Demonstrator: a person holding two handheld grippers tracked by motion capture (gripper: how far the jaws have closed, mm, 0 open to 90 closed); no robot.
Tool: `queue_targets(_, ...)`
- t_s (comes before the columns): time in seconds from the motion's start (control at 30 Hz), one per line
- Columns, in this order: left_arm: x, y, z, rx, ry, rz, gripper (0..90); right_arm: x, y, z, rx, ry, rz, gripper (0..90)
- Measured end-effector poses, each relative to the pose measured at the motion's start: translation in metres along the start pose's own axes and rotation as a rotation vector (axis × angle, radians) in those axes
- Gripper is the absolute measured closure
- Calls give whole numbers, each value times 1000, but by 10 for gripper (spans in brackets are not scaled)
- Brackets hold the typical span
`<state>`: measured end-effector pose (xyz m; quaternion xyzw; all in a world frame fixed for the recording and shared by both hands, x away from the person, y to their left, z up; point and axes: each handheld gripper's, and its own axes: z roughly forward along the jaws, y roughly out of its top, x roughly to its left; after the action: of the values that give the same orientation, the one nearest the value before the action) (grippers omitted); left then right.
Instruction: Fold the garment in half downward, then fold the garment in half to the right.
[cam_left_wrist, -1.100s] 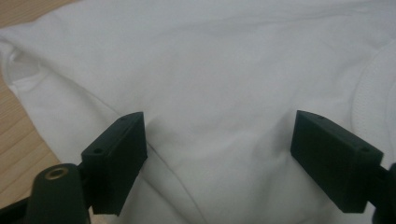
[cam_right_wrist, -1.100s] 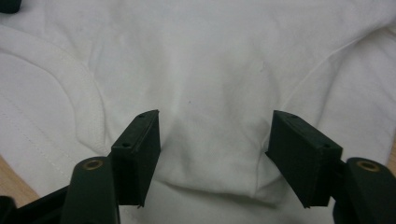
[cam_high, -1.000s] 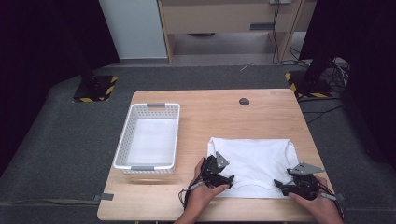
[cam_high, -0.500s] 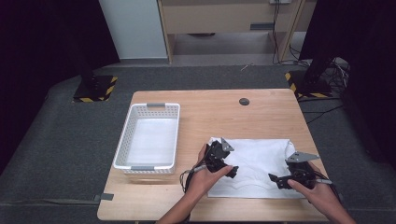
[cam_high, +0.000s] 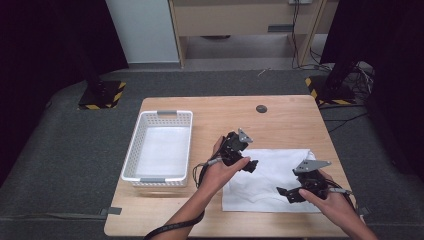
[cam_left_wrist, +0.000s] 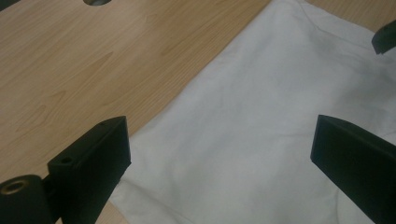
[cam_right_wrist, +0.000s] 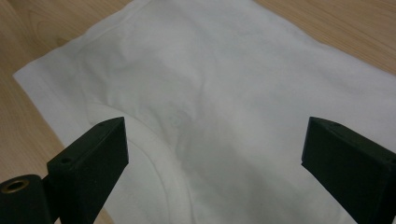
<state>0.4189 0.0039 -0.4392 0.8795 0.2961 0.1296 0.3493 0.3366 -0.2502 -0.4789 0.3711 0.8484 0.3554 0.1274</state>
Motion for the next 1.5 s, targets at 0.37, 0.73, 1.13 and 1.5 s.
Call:
queue_targets(0.37,9,13,-4,-3,29,-10,53,25,12,17,19,44,-55,62)
queue_targets(0.73,24,3,-4,-12,51,-58,49,48,24,39,13,80,-76,68)
queue_targets(1.13,26,-8,14,-3,48,-77,50,71,25,64,9,114,-95,83)
queue_targets(1.5,27,-26,33,-13,64,-97,55,100,25,85,-9,151,-140,115)
